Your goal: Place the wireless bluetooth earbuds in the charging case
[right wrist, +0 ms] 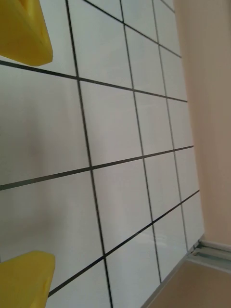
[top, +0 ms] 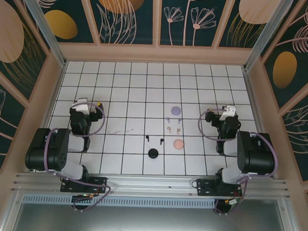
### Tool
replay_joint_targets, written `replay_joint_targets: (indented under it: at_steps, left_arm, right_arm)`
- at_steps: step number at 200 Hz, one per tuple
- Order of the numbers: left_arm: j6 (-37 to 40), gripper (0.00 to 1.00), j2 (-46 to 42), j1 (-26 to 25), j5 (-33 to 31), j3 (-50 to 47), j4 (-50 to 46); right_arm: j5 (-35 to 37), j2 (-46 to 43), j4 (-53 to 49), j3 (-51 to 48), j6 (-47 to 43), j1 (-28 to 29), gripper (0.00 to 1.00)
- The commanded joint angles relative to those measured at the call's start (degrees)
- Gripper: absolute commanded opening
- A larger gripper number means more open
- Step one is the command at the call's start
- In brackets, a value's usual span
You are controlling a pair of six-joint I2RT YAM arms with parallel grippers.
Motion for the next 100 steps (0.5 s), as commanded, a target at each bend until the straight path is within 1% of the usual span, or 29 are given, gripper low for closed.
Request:
replay_joint_targets:
  at_steps: [1, 100]
  left_arm:
    - [1.2, 0.99, 0.9, -0.5, -0.8, 1.3, 5.6]
    - [1.1, 0.99, 0.8, -0.5, -0.7, 1.1, 5.8]
  right_arm:
    - [-1.4, 1.0, 6.2, 1.4, 1.6, 0.5, 0.99]
    - [-1.5, 1.0, 6.1, 1.5, 1.7, 0.5, 0.99]
